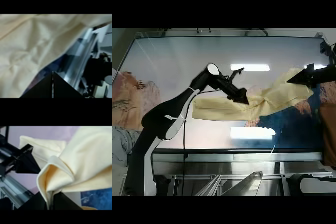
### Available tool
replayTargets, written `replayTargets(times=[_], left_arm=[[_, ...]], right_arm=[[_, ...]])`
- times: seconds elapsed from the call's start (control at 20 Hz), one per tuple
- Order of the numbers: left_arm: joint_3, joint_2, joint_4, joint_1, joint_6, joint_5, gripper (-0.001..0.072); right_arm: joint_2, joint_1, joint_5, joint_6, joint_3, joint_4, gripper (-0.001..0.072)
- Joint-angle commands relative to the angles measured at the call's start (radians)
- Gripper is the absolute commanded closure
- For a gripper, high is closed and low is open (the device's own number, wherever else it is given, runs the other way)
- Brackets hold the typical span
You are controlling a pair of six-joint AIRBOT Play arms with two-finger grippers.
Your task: Fold the shirts.
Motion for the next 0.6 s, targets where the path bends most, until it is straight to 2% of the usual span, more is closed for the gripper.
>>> replayTargets(times=[0.0,0.15,0.3,0.55], left_arm=[[-0.014,0.162,-0.150,0.098,0.062,-0.044,0.0698],[-0.114,0.360,-0.151,0.264,0.066,-0.126,0.0697],[-0.171,0.500,-0.151,0.410,0.065,-0.190,0.0697],[-0.332,0.698,-0.151,0.564,0.129,-0.185,0.0695]], right_arm=[[0.076,0.068,0.019,0.092,0.037,-0.026,0.0694],[0.106,0.257,-0.052,0.176,0.037,-0.027,0.0694],[0.066,0.517,-0.237,0.280,0.037,-0.142,0.0694],[-0.180,0.879,-0.572,0.414,0.039,-0.180,0.0694]])
